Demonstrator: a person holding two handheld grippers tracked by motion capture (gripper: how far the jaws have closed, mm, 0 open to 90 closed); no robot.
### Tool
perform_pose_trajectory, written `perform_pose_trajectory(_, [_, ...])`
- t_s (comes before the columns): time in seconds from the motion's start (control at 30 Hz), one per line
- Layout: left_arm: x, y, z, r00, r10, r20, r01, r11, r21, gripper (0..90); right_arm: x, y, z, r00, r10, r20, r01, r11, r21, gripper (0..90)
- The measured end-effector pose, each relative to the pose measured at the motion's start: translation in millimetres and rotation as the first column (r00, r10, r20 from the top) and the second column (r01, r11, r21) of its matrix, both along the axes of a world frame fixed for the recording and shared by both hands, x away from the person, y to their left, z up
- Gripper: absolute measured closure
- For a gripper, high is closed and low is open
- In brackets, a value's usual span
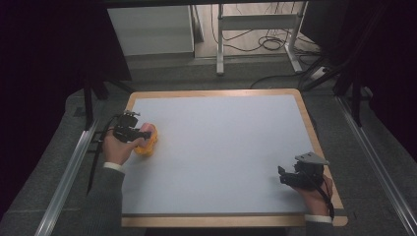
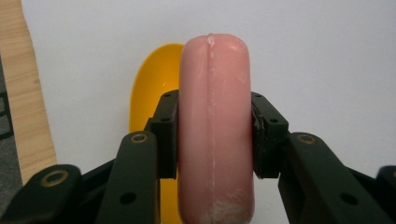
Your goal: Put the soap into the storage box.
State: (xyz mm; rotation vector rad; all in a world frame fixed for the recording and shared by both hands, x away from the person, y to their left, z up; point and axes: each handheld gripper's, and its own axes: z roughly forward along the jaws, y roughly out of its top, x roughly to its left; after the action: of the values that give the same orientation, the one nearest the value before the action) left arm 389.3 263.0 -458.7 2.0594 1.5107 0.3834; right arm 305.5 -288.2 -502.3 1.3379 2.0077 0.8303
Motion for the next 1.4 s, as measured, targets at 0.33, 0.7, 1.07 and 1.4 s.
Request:
perform_pose_trajectory(0.33, [3.6, -0.4, -11.2, 0.9996, 0.005, -0.027, -0.005, 1.0000, 0.007, 60.2, 0.0, 0.1, -0.1, 1.0000, 0.002, 0.001, -0.002, 1.0000, -0.003, 8.6])
perform_pose_trajectory(0.7, [2.3, 1.4, -15.1, 0.9996, 0.026, -0.005, -0.026, 0.9996, 0.007, 52.4, 0.4, 1.0, -1.4, 1.0000, 0.004, -0.003, -0.004, 1.0000, -0.006, 8.6])
perform_pose_trajectory(1.07, [-26.0, -4.1, 14.9, 0.9920, -0.026, 0.124, 0.027, 0.9996, -0.006, 29.7, 0.7, 1.2, -0.9, 1.0000, 0.005, -0.001, -0.005, 1.0000, -0.006, 8.6])
perform_pose_trajectory(1.4, [-61.3, -10.6, 6.1, 0.9766, -0.092, 0.194, 0.105, 0.9928, -0.058, 32.4, 0.3, 3.7, 0.0, 0.9999, 0.016, 0.005, -0.016, 0.9998, -0.008, 8.6])
